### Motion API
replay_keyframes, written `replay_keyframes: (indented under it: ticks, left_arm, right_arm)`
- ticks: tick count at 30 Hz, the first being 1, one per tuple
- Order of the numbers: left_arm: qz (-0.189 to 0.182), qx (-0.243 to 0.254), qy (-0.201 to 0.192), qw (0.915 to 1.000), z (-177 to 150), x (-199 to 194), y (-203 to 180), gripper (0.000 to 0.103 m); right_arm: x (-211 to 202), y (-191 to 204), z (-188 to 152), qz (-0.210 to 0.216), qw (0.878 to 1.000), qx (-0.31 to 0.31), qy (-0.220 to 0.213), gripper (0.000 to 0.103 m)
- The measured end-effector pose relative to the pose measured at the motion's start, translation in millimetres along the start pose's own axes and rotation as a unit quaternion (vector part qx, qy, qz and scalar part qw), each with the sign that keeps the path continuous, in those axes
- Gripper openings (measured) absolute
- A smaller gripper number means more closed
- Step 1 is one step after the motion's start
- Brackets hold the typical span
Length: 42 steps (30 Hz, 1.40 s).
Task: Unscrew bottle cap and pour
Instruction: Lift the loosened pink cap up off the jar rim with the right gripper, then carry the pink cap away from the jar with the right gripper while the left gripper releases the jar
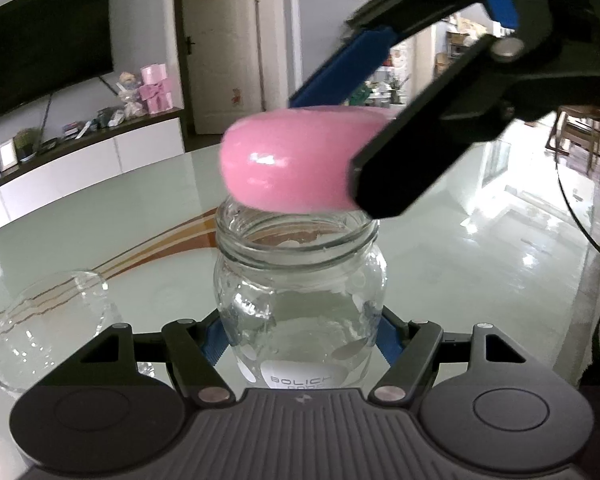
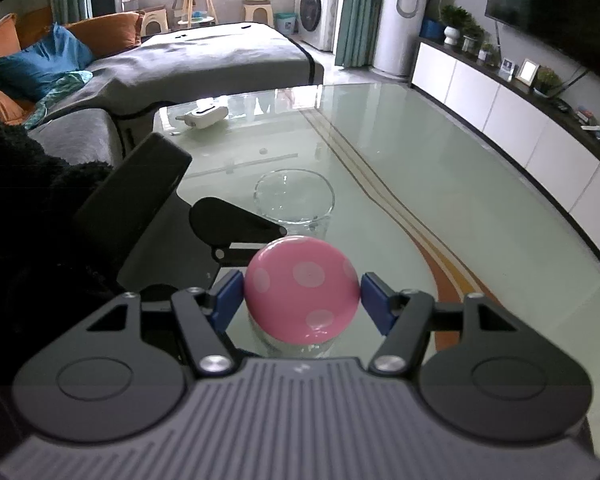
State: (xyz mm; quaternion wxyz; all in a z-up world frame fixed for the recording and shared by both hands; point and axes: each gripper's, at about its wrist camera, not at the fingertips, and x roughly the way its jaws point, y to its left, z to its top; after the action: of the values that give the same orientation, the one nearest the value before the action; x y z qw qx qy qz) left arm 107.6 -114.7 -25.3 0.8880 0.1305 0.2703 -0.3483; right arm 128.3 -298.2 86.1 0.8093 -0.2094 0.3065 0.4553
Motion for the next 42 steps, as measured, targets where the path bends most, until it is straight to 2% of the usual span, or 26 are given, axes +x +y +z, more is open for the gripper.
replay_keyframes:
  ticks: [10,14,16,30,42]
  left_arm:
    - [0.024,-0.013,0.009,0.9996,7,1,2,0.075]
    - [0.033,-0.01,-0.004,0.9994,11,-5,-1,0.086]
    - [0.033,-0.014,-0.009,0.9993,15,-8,0,0.087]
    - [0.056,-0.058,0.041,0.9959,0,-21,2,0.091]
    - [0.074,-0.085,0.067,0.9914,-15,-42,1,0.093]
  right_arm:
    - [-2,6,-2,-0.008,1.0,0.004,-0.005,0.064]
    - [-5,7,-3,-0.009,1.0,0.007,-0.006,0.064]
    - [-6,8,-3,-0.01,1.0,0.006,-0.006,0.064]
    - [-11,17,-8,-0.022,1.0,0.011,-0.003,0.064]
    - [-22,17,-26,-0.062,0.997,0.038,0.001,0.064]
